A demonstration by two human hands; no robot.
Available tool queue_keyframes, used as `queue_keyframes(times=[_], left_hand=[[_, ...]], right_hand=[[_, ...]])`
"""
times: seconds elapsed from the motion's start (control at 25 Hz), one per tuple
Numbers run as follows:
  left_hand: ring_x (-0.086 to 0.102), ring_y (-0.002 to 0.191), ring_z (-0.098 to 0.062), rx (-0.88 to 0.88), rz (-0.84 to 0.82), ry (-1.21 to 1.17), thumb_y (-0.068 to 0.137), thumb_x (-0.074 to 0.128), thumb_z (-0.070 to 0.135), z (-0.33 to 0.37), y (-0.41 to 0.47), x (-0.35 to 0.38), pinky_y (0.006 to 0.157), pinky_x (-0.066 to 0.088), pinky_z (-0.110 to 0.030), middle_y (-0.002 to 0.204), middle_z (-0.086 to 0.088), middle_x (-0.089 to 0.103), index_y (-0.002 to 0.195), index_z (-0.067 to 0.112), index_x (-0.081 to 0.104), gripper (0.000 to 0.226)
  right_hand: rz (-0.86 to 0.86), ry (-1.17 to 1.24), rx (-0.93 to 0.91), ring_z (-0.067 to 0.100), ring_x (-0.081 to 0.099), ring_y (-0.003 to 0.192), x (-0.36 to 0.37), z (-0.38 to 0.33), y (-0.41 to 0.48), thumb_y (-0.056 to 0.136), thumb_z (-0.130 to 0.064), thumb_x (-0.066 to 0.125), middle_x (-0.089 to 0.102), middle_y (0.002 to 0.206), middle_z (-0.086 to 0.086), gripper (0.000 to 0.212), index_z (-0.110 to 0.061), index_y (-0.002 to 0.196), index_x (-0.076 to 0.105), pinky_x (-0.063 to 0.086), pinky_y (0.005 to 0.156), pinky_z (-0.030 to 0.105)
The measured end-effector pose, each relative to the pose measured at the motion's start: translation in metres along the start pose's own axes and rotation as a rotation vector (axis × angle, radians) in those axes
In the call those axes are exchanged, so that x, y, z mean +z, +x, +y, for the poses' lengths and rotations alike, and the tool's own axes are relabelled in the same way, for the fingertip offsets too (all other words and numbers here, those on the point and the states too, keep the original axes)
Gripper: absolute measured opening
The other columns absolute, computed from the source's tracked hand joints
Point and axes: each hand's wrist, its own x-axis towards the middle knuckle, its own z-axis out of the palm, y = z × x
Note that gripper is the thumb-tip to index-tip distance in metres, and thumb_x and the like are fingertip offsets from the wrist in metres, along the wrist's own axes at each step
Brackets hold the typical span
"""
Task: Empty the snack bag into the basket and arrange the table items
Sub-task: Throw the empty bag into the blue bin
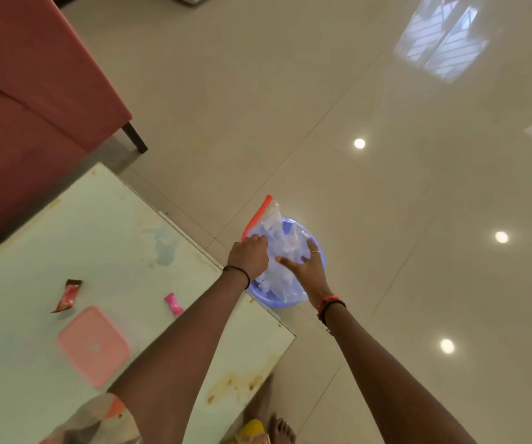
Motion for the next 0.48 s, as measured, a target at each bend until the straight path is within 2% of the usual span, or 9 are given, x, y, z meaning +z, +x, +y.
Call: queue_keyframes(times=[0.08, 0.12, 0.16, 0.2, 0.28, 0.36, 0.4, 0.44, 0.48], left_hand=[[0.048, 0.125, -0.030, 0.039, -0.111, 0.068, 0.093, 0.041, 0.010, -0.003, 0.018, 0.014, 0.103, 0.036, -0.042, 0.136, -0.011, 0.049, 0.128, 0.008, 0.050, 0.036], [0.048, 0.125, -0.030, 0.059, -0.166, 0.094, 0.093, 0.042, 0.009, -0.004, 0.025, 0.021, 0.104, 0.037, -0.042, 0.138, -0.009, 0.049, 0.128, 0.009, 0.051, 0.036], [0.049, 0.126, -0.030, 0.081, -0.216, 0.107, 0.094, 0.042, 0.010, -0.005, 0.032, 0.028, 0.103, 0.038, -0.042, 0.140, -0.007, 0.048, 0.130, 0.010, 0.051, 0.037], [0.049, 0.125, -0.030, 0.105, -0.258, 0.113, 0.094, 0.042, 0.011, -0.005, 0.037, 0.033, 0.101, 0.040, -0.042, 0.141, -0.006, 0.047, 0.131, 0.011, 0.050, 0.038], [0.051, 0.123, -0.031, 0.139, -0.320, 0.128, 0.096, 0.042, 0.014, -0.005, 0.048, 0.044, 0.097, 0.043, -0.042, 0.141, -0.007, 0.050, 0.132, 0.011, 0.050, 0.037], [0.051, 0.123, -0.032, 0.143, -0.378, 0.183, 0.097, 0.043, 0.016, -0.007, 0.060, 0.053, 0.099, 0.042, -0.043, 0.138, -0.010, 0.052, 0.131, 0.011, 0.052, 0.036], [0.050, 0.124, -0.033, 0.134, -0.411, 0.223, 0.097, 0.043, 0.016, -0.009, 0.065, 0.056, 0.101, 0.041, -0.043, 0.137, -0.011, 0.053, 0.131, 0.010, 0.052, 0.036], [0.051, 0.122, -0.033, 0.124, -0.439, 0.253, 0.097, 0.044, 0.015, -0.011, 0.072, 0.061, 0.101, 0.041, -0.041, 0.136, -0.013, 0.054, 0.130, 0.008, 0.053, 0.036], [0.054, 0.118, -0.031, 0.121, -0.456, 0.268, 0.096, 0.045, 0.015, -0.014, 0.077, 0.064, 0.099, 0.043, -0.039, 0.135, -0.015, 0.055, 0.129, 0.005, 0.054, 0.035]], right_hand=[[-0.089, -0.297, 0.043, 0.024, 0.031, 0.140, 0.006, 0.023, 0.017, 0.072, -0.024, 0.082, 0.029, 0.151, 0.008, 0.101, -0.006, 0.148, 0.018, 0.029, 0.115, 0.035], [-0.114, -0.457, 0.057, 0.026, 0.022, 0.145, 0.008, 0.033, 0.024, 0.075, -0.021, 0.079, 0.012, 0.158, 0.013, 0.105, -0.004, 0.150, 0.008, 0.022, 0.116, 0.033], [-0.099, -0.586, 0.037, 0.028, 0.021, 0.145, 0.012, 0.040, 0.029, 0.080, -0.019, 0.074, 0.003, 0.159, 0.018, 0.101, -0.004, 0.151, 0.003, 0.021, 0.115, 0.033], [-0.058, -0.643, -0.020, 0.031, 0.025, 0.142, 0.014, 0.043, 0.035, 0.086, -0.016, 0.066, 0.004, 0.158, 0.022, 0.090, -0.006, 0.151, 0.005, 0.023, 0.114, 0.036], [0.020, -0.656, -0.169, 0.037, 0.033, 0.136, 0.023, 0.048, 0.043, 0.096, -0.015, 0.046, 0.023, 0.152, 0.022, 0.061, -0.011, 0.150, 0.018, 0.031, 0.111, 0.044], [0.101, -0.743, -0.333, 0.033, 0.044, 0.128, 0.033, 0.064, 0.054, 0.098, -0.017, 0.042, 0.042, 0.142, 0.020, 0.054, -0.010, 0.148, 0.024, 0.039, 0.106, 0.041], [0.069, -0.812, -0.393, 0.031, 0.046, 0.128, 0.037, 0.073, 0.059, 0.097, -0.017, 0.044, 0.044, 0.141, 0.020, 0.057, -0.004, 0.148, 0.021, 0.039, 0.107, 0.036], [-0.055, -0.876, -0.399, 0.030, 0.041, 0.133, 0.041, 0.088, 0.068, 0.097, -0.013, 0.041, 0.038, 0.146, 0.021, 0.059, 0.002, 0.148, 0.015, 0.033, 0.112, 0.035], [-0.167, -0.918, -0.278, 0.031, 0.031, 0.140, 0.044, 0.097, 0.072, 0.098, -0.010, 0.036, 0.027, 0.152, 0.022, 0.058, 0.003, 0.149, 0.010, 0.024, 0.117, 0.036]])
